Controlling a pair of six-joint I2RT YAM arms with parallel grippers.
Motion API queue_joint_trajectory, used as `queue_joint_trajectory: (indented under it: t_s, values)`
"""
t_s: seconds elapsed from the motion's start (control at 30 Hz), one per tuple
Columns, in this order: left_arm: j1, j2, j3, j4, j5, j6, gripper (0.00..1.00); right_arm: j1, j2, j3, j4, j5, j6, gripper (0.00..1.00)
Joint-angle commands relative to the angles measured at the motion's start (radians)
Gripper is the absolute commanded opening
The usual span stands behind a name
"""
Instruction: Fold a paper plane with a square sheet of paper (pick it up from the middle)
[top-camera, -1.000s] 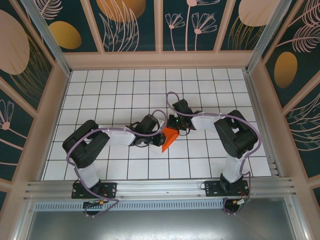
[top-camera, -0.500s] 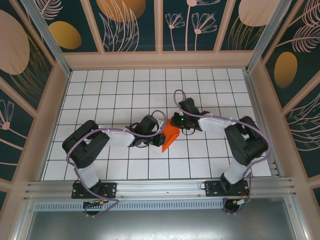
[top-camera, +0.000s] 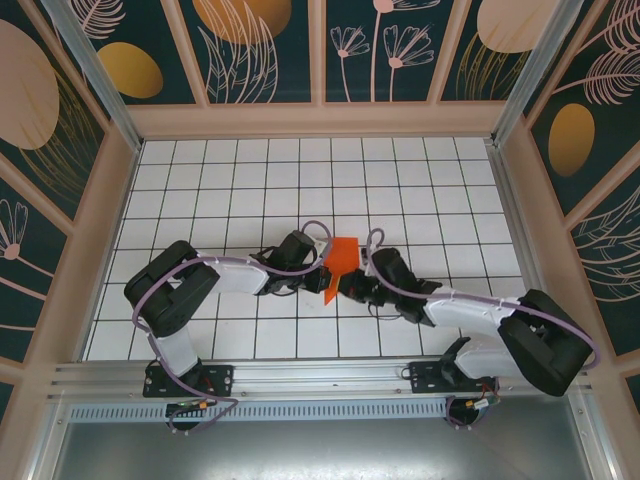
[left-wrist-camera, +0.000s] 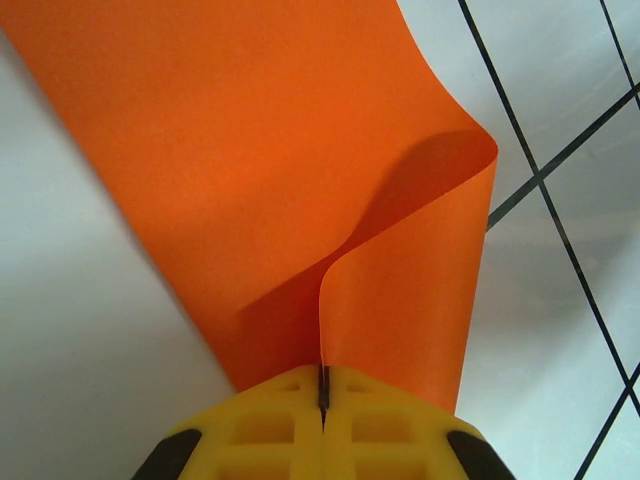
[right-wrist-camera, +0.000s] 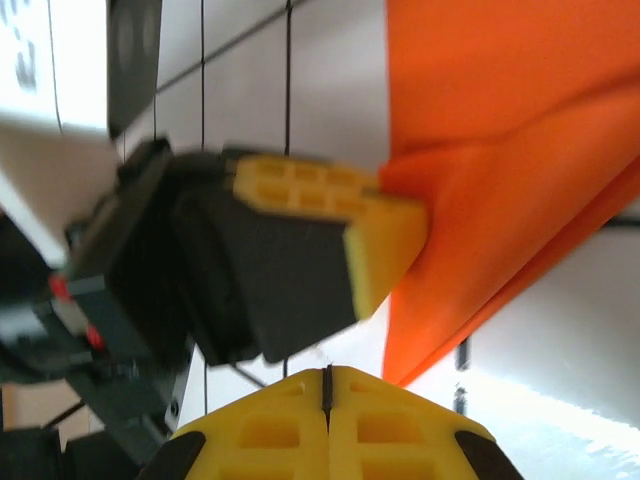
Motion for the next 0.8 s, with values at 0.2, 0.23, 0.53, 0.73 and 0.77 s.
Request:
queue_joint_trajectory:
  t_s: [0.2, 0.23, 0.53, 0.73, 0.77]
  values:
    - [0.005, 0.0, -0.039, -0.048, -0.022, -0.012, 0.05, 0.085, 0.167, 0.0, 0.234, 0.003, 0.101, 0.06]
    - [0.005, 0.001, -0.039, -0.049, -0.024, -0.012, 0.05, 0.085, 0.183, 0.009, 0.233, 0.003, 0.1, 0.06]
    - [0.005, 0.007, -0.034, -0.053, -0.021, -0.006, 0.05, 0.085, 0.32, 0.021, 0.268, -0.019, 0.103, 0.06]
    - [0.005, 0.006, -0.035, -0.057, -0.022, -0.001, 0.05, 0.087, 0.336, 0.028, 0.143, 0.017, 0.102, 0.06]
    - [0.005, 0.007, -0.035, -0.057, -0.022, 0.0, 0.05, 0.086, 0.329, 0.032, 0.143, 0.01, 0.099, 0.06]
